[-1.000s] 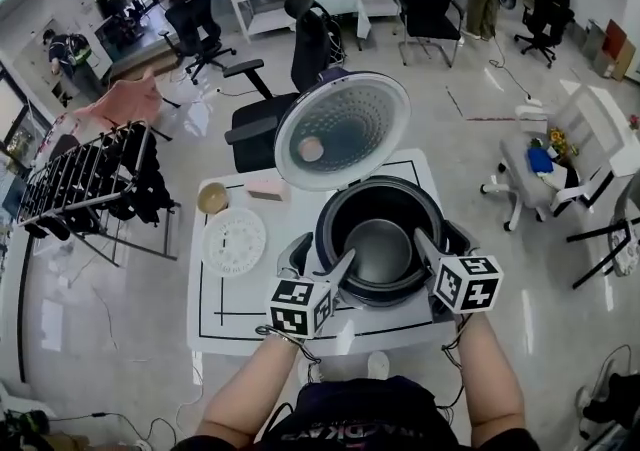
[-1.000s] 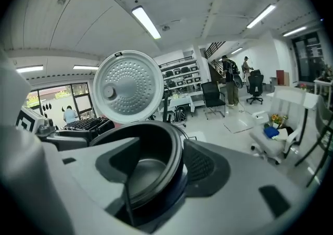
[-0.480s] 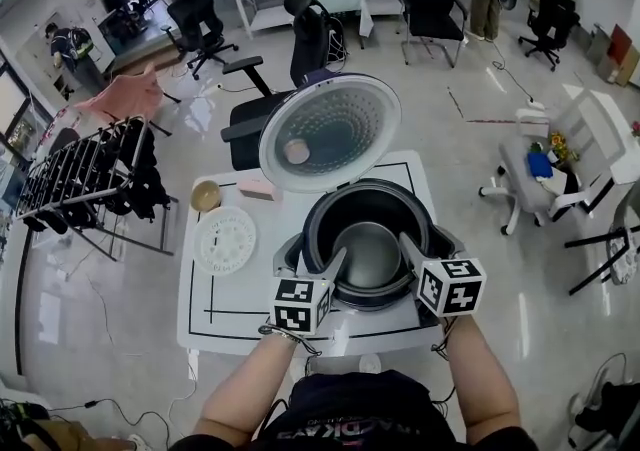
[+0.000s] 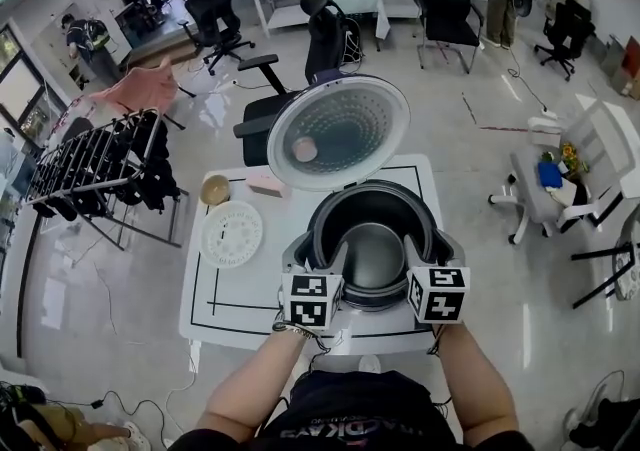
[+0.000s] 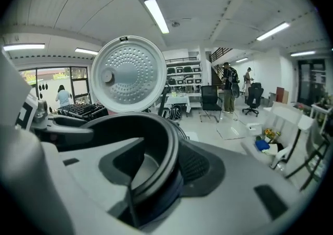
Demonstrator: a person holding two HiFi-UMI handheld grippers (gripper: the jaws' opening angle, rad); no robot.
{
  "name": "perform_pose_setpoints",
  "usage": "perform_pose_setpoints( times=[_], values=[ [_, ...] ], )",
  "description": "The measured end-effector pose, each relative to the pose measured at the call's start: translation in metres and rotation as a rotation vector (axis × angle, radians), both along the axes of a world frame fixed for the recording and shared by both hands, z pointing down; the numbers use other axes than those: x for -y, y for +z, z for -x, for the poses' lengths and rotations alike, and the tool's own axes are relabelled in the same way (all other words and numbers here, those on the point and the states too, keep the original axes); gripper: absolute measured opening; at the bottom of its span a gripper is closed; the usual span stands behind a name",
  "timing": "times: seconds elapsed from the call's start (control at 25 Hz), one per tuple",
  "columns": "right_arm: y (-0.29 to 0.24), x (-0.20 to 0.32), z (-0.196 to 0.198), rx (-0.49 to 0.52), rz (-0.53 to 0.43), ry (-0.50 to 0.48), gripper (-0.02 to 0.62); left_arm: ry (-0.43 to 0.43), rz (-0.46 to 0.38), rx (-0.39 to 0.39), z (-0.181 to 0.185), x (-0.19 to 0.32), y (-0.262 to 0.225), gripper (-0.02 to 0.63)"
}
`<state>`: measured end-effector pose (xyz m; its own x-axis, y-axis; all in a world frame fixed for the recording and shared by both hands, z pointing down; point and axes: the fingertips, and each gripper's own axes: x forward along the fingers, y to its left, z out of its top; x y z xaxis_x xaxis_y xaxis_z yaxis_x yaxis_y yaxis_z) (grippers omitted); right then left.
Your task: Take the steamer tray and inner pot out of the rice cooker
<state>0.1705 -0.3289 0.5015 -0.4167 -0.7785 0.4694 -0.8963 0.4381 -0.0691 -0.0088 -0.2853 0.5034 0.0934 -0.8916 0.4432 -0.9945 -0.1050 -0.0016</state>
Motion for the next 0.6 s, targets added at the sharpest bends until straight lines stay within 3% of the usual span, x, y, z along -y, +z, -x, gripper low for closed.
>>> perform_pose_setpoints(
  times=[0.28,0.6],
  values=[
    [-0.006,-0.001,-0.004,0.001,-0.023,0.033,0.178,-0.105,-0.017,0.055,0.008,-0.002,-0.007,0.178],
    [-0.052,-0.006,-0.004,0.181,-0.132,0.027,0.149,-0.166,-0.105,-0.006,0.015,-0.015,-0.042,0.15]
  ],
)
